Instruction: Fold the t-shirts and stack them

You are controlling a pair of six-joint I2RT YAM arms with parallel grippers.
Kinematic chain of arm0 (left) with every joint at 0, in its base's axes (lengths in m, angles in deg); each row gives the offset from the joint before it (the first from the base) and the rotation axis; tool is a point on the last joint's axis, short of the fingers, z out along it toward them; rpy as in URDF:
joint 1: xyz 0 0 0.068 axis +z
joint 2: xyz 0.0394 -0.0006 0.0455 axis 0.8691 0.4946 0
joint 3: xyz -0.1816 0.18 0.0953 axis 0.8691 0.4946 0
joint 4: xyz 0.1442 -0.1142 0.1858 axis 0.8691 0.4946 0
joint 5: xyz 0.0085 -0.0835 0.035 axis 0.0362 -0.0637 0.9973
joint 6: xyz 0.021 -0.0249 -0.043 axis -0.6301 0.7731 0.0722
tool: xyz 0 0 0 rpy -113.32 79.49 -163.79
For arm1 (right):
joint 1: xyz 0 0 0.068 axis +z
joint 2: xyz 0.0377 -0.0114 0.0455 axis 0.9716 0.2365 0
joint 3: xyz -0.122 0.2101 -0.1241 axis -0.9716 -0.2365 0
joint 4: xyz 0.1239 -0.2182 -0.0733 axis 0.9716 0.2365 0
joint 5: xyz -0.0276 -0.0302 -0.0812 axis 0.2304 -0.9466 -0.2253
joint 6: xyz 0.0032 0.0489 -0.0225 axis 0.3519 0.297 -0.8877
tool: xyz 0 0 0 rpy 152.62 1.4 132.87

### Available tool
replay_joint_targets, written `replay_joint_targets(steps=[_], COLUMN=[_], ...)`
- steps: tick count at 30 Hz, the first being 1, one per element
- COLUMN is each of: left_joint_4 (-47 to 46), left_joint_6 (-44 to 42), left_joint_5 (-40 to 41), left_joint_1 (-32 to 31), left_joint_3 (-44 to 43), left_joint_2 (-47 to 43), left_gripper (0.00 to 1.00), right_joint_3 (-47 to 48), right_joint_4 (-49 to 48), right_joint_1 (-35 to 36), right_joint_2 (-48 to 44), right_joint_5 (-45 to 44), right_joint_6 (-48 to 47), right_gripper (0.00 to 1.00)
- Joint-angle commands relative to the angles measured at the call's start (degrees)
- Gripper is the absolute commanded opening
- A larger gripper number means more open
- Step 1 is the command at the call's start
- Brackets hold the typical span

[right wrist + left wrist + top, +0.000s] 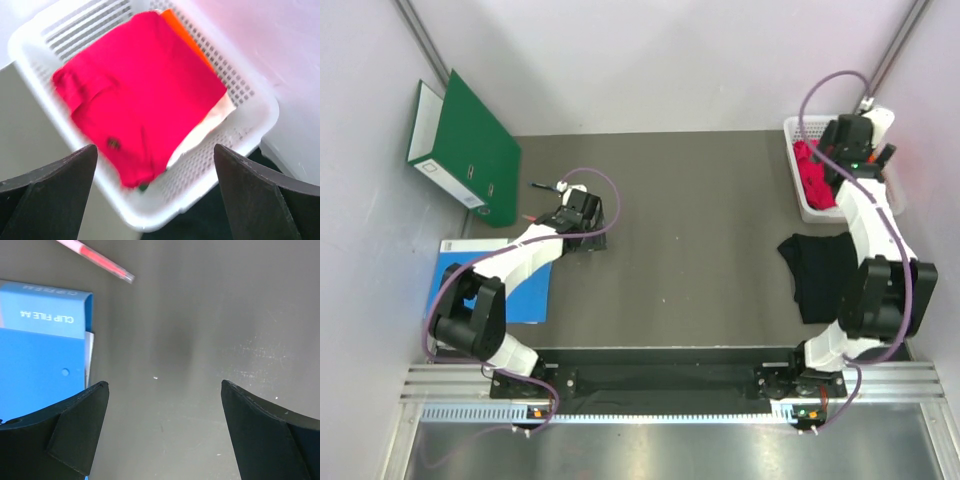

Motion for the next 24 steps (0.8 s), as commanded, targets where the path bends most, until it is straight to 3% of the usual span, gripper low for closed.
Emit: replay_joint_targets(steps=[1, 12, 15, 17, 19, 24], left_joint_4=[0.05, 0.66, 0.84, 0.93, 1.02, 1.37], left_joint_6=[0.56, 0.3, 0.39, 0.39, 0.39, 1.0], left_joint_5=[-0.98, -0.45, -0.1, 0.25, 0.34, 0.34], left_joint_1=[-0.07, -0.16, -0.07, -0.07, -0.07, -0.07], left_joint_3=[-3.21, -3.04, -2.95, -2.95, -2.95, -2.69], left_joint_2=[1.87, 2.49, 2.14, 1.88, 1.79, 1.87], left_gripper=[0.98, 0.98, 0.98, 0.98, 0.98, 0.98], right_joint_3=[7.4, 15.06, 16.2, 15.42, 14.63, 8.75], right_joint_4=[2.96, 3.41, 4.37, 3.59, 2.97, -0.88], right_joint_1=[-4.58, -6.69, -7.13, -7.22, -7.31, -6.69], right_joint_2=[9.23, 23.66, 25.68, 25.34, 24.55, 14.72], right_joint_5=[8.9, 12.52, 12.34, 12.78, 11.82, 11.38], right_joint_6=[2.94, 4.61, 4.88, 4.96, 5.4, 6.11], right_gripper=[1.0, 0.97, 0.82, 0.48, 0.0, 0.0])
